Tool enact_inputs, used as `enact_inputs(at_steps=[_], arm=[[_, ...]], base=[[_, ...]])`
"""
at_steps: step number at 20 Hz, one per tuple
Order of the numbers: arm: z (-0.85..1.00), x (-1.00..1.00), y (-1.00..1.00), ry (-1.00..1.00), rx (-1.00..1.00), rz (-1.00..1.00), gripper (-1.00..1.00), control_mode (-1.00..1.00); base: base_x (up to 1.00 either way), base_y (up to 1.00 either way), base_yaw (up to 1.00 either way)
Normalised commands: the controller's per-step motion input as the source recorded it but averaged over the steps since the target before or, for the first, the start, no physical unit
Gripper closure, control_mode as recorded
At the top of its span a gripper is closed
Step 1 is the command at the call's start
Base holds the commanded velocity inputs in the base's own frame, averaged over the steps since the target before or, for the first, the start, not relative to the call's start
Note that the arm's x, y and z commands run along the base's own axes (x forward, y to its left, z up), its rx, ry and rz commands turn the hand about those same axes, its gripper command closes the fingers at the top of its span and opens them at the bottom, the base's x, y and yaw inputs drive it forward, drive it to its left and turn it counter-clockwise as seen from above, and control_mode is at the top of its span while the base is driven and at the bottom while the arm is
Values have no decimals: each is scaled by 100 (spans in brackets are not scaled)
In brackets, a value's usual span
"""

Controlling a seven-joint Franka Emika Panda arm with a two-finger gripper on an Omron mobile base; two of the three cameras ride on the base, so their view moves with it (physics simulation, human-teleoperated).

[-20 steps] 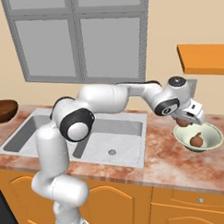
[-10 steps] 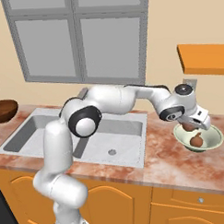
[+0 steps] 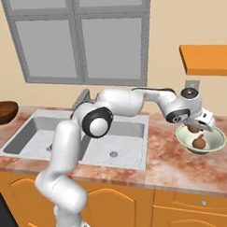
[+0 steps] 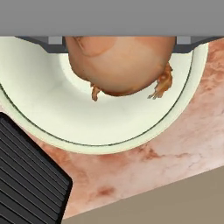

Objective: Pick the onions from the sink and place them in one bowl. Place the lemon in the other bowl. Then turn off the sink faucet.

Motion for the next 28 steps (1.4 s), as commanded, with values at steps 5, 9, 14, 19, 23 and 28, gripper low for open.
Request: enact_inputs(at_steps=[5,9,14,19,23,28], arm=[[-26,10,-19,0,0,0,100,-100],[-26,7,-6,0,0,0,100,-100],[-18,12,0,0,0,0,-100,-100],[-6,1,0,0,0,0,-100,-100],[-2,0,0,0,0,0,-100,-100],[-1,0,0,0,0,0,-100,-100]], base=[[0,0,0],[0,0,0],[0,0,0],[0,0,0],[0,0,0],[0,0,0]])
